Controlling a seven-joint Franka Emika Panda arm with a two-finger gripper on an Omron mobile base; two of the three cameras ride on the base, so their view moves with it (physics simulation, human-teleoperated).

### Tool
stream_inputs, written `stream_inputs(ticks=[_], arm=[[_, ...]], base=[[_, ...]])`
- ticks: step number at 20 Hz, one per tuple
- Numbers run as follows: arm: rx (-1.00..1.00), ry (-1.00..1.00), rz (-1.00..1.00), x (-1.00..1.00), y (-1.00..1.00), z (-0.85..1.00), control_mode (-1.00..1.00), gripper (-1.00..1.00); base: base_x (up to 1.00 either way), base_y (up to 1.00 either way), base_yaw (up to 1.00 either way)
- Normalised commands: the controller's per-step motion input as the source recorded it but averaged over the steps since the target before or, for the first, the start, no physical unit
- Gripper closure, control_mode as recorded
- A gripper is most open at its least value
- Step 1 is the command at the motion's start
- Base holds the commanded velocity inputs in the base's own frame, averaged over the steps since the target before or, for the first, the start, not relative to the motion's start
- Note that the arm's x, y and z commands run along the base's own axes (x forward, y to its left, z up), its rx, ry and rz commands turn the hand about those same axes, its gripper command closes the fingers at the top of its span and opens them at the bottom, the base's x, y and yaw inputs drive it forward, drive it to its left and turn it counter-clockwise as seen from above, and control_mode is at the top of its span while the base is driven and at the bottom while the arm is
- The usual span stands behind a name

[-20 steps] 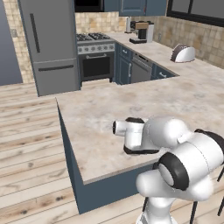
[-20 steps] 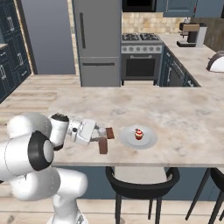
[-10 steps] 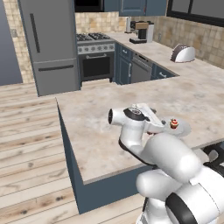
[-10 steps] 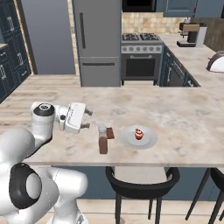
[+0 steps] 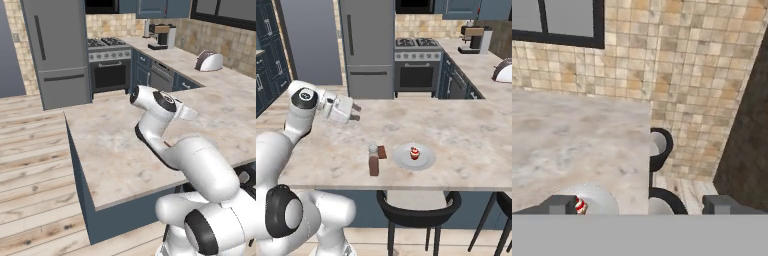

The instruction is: Take the cinnamon bottle from the cabinet and place it on the dining table, next to the plate with the cupcake. Then take the chocolate from the dining counter and place it on the cupcake plate.

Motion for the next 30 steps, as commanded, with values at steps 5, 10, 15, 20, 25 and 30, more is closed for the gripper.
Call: stream_inputs(ticks=[5,10,15,20,25,30], arm=[[0.09,0.61,0.27,0.01,0.00,0.55,-1.00,-1.00],[0.05,0.52,0.51,0.00,-0.02,-0.30,-1.00,-1.00],[0.12,0.38,0.63,0.00,0.00,-0.79,-1.00,-1.00],[0.28,0.26,0.65,0.26,0.04,-0.70,-1.00,-1.00],[0.33,0.47,0.28,0.66,0.00,0.06,-1.00,-1.00],[0.13,0.63,0.17,0.82,0.00,-0.05,-1.00,-1.00]], base=[[0.00,0.00,0.00],[0.00,0.00,0.00],[0.00,0.00,0.00],[0.00,0.00,0.00],[0.00,0.00,0.00],[0.00,0.00,0.00]])
